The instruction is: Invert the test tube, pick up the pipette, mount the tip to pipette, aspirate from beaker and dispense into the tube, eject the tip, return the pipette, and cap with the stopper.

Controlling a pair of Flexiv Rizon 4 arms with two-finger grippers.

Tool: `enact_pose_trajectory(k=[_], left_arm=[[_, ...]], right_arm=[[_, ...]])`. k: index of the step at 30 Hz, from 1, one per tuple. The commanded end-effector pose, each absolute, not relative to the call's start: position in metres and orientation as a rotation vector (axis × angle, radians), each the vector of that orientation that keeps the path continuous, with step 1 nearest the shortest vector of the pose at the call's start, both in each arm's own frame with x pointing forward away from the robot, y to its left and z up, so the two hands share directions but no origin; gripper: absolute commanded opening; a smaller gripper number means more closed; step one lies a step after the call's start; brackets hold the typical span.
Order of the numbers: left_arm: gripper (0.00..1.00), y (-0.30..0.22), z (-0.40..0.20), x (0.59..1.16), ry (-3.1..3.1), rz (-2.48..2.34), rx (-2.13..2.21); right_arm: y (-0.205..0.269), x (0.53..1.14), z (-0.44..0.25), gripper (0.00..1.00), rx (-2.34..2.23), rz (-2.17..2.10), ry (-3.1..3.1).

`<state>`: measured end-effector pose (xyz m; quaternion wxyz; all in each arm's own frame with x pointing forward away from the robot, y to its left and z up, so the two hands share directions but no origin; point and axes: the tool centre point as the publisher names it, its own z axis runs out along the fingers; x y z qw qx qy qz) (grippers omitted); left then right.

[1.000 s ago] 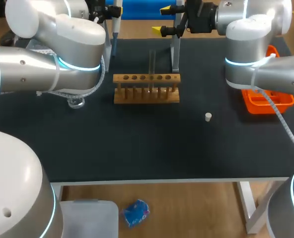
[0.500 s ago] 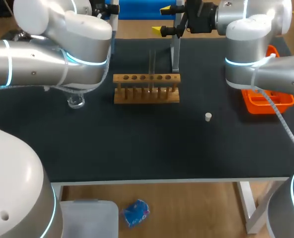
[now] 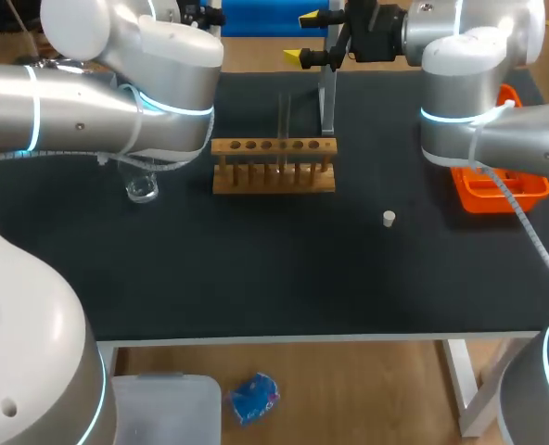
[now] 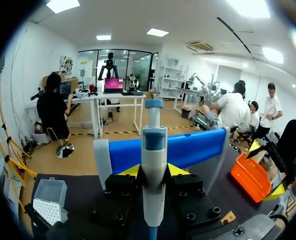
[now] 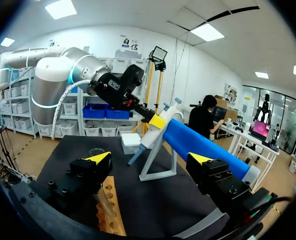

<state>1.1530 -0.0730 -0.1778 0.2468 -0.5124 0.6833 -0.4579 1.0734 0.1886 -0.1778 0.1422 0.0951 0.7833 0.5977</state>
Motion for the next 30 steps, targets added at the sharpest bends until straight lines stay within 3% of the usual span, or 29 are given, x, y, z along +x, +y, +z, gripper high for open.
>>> enact_pose_trajectory(k=[1,30], left_arm=[[0.00,-0.075,-0.177,1.158,1.870,-1.233,-1.410],[0.00,-0.065,-0.192,1.174,1.851,-1.196,-1.486]], right_arm=[[0.188,1.073,-0.178,1.00,0.274,1.724,2.261],[0.188,1.073,-0.178,1.00,0.274,1.724,2.261]])
